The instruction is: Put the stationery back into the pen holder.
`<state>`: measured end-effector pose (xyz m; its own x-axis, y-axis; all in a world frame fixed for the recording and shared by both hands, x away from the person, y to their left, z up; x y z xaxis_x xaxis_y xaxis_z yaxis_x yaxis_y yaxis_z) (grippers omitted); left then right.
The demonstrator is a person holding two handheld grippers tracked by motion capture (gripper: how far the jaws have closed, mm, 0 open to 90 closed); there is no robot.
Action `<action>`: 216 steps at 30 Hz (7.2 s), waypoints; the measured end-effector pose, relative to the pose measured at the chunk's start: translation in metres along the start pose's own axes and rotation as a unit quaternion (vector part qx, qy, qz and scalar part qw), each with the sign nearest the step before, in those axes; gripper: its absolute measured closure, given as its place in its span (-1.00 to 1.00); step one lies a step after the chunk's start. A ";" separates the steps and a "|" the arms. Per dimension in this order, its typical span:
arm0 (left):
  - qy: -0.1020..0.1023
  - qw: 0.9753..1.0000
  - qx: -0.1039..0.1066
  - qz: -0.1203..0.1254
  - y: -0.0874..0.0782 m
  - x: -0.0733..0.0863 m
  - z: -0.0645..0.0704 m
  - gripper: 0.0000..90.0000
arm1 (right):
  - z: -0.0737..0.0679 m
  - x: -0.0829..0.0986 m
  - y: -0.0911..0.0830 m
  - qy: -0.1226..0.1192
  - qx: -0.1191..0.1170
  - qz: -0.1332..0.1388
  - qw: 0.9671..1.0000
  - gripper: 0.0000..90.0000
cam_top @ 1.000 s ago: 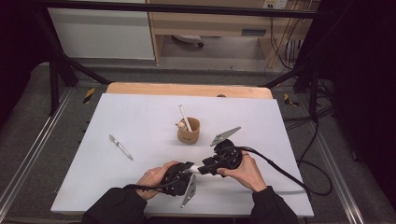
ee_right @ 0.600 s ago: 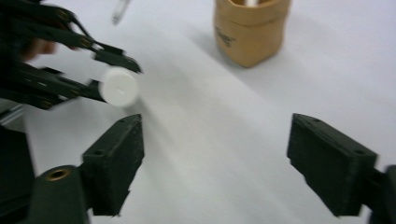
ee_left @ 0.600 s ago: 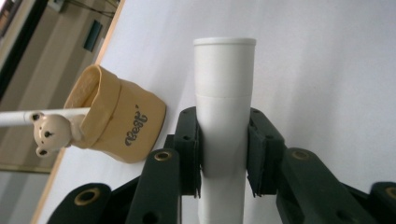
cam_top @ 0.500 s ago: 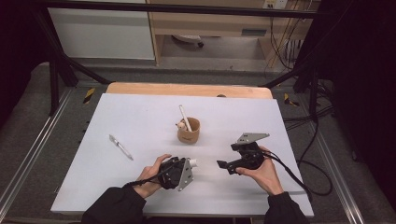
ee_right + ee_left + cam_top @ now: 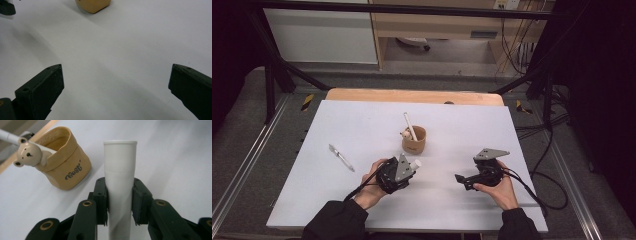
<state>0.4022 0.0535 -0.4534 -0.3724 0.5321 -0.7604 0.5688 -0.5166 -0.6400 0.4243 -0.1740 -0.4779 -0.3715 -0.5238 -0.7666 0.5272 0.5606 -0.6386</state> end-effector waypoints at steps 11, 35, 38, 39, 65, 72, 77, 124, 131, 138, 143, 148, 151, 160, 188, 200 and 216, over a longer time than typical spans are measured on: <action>-0.107 0.994 0.021 0.015 -0.003 -0.016 -0.011 0.52 | 0.008 0.019 -0.005 0.002 0.008 -0.002 1.000 -0.98; -0.190 0.980 0.017 0.054 0.000 -0.074 -0.041 0.52 | 0.008 0.026 -0.010 -0.001 0.001 0.003 1.000 -0.98; -0.191 0.980 0.012 0.058 0.002 -0.082 -0.044 0.52 | 0.008 0.027 -0.011 -0.002 0.000 0.001 1.000 -0.98; -0.192 0.980 0.012 0.059 0.003 -0.084 -0.045 0.52 | 0.008 0.027 -0.011 -0.003 0.000 0.000 1.000 -0.98; -0.212 0.975 -0.013 0.061 0.048 -0.112 -0.070 0.52 | 0.007 0.027 -0.010 -0.003 -0.001 0.000 1.000 -0.98; -0.221 0.973 -0.016 0.059 0.061 -0.110 -0.078 0.52 | 0.007 0.027 -0.010 -0.003 -0.001 0.000 1.000 -0.98; -0.224 0.973 -0.018 0.054 0.069 -0.107 -0.080 0.52 | 0.007 0.027 -0.010 -0.006 -0.001 0.001 1.000 -0.98; -0.187 0.982 -0.007 0.038 0.024 -0.086 -0.082 -0.17 | 0.005 0.027 -0.009 -0.008 -0.003 0.000 1.000 -0.98; -0.188 0.982 0.007 0.035 0.000 -0.068 -0.085 -0.36 | 0.005 0.027 -0.010 -0.004 -0.004 0.002 1.000 -0.98; -0.186 0.982 0.015 0.027 -0.017 -0.035 -0.089 -0.56 | 0.002 0.026 -0.009 -0.005 -0.007 0.002 1.000 -0.98; -0.187 0.982 0.008 0.027 -0.030 -0.010 -0.097 -0.67 | 0.001 0.026 -0.008 0.000 -0.010 0.002 1.000 -0.98; -0.196 0.980 0.002 0.030 -0.043 0.013 -0.105 -0.72 | 0.000 0.026 -0.007 0.003 -0.012 0.000 1.000 -0.98; -0.195 0.980 -0.003 0.025 -0.050 0.028 -0.110 -0.76 | -0.002 0.025 -0.005 0.001 -0.012 -0.005 1.000 -0.98; -0.211 0.977 -0.012 0.020 -0.062 0.069 -0.119 -0.87 | -0.007 0.022 -0.002 0.000 -0.008 -0.009 1.000 -0.99; -0.216 0.976 -0.011 -0.009 -0.088 0.137 -0.119 -0.88 | -0.073 -0.034 0.050 -0.026 -0.029 -0.017 0.999 -0.98; -0.212 0.977 -0.011 -0.014 -0.090 0.145 -0.119 -0.90 | -0.109 -0.072 0.083 -0.036 -0.047 -0.003 0.998 -0.97; -0.206 0.978 -0.002 -0.026 -0.087 0.149 -0.114 -0.93 | -0.146 -0.119 0.136 -0.036 -0.061 0.009 0.997 -0.91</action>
<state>0.3808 0.2541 -0.4985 -0.6649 0.2412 -0.7069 0.5440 -0.4922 -0.6796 0.4288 0.0576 -0.4836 -0.3055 -0.5551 -0.7737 0.4348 0.6416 -0.6320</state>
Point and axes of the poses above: each handheld gripper's, and its own axes: y roughly forward along the jaws, x roughly out of its underside, z roughly to its right, the point moved 8 cm from there along y, roughly forward along the jaws, and after that the axes turned 12 degrees about -y, right-handed, at the moved point
